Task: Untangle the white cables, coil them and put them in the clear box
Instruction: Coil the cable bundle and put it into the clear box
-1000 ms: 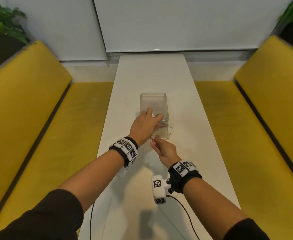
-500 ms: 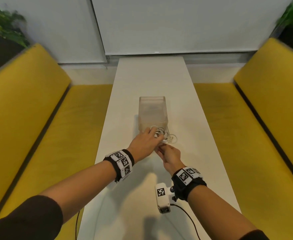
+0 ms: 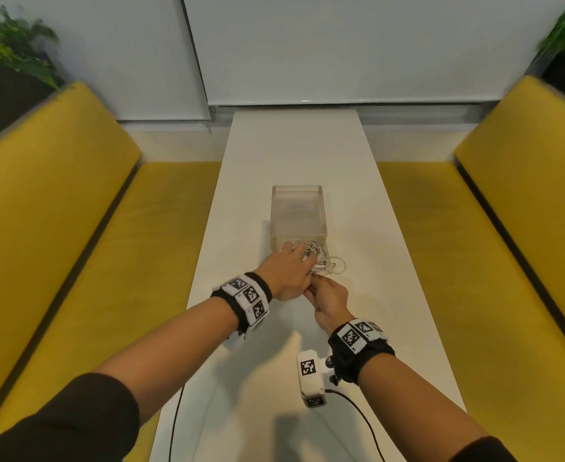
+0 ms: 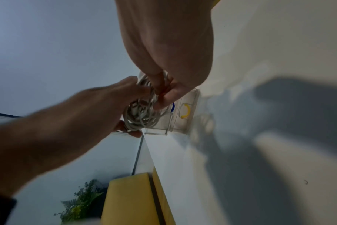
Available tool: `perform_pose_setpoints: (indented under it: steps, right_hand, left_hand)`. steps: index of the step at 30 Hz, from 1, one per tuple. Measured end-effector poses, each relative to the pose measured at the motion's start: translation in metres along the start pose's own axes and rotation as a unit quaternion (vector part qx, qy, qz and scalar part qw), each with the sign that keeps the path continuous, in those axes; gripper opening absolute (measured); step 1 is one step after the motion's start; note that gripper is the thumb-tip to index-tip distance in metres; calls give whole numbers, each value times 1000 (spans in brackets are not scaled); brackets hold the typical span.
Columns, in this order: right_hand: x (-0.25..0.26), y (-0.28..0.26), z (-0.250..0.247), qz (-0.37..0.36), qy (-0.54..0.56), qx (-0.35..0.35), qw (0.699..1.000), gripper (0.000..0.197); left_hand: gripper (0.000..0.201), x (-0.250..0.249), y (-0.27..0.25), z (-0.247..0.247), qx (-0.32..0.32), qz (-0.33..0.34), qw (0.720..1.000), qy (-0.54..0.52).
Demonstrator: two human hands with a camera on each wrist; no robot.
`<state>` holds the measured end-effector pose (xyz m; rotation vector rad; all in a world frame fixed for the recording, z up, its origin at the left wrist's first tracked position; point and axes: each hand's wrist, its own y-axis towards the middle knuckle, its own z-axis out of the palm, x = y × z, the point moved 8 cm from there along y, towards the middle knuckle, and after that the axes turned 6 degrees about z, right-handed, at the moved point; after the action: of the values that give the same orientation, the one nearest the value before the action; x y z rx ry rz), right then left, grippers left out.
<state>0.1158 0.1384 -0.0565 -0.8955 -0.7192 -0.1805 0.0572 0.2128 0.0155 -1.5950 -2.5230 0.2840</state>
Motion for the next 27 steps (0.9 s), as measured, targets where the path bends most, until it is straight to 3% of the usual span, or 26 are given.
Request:
perform_pose_setpoints:
  steps: [3,6,12,15,19,21,23,25,27]
  right_hand:
    - [2,-1,2,-3,26,-1,1000,18]
    - [2,0,1,-3,23,-9,1000,17]
    - [-2,4,0,-4,-20,-18,1000,10]
    - [-3,6,-1,-15,-39,-24,999,12]
    - [-7,8,-3,-4,-26,-30,999,11]
    - [-5,7,0,-6,-12,-18,1000,10]
    - [-2,8,2,-15,-11,-21,1000,15]
    - [-4,9,3,-11,-13,-23,1000,13]
    - [-6,10,4,0,-10,-24,1000,8]
  left_hand:
    - [48,9,9,-4,88,37,995,-42]
    - [42,15,16,-5,61,47,996,-42]
    - [38,-1,18,-4,-8,-126,991,41]
    - [34,0,28,1,-26,-160,986,26]
    - [42,5,19,0,-22,-121,991,47]
    - [50,13,17,2,-51,-49,997,-34]
    - [62,19,6,0,-28,-9,992,-123]
    - [67,21,-4,1,-21,-4,998,-67]
    - [60,16,-11,-5,-75,-2,996,58]
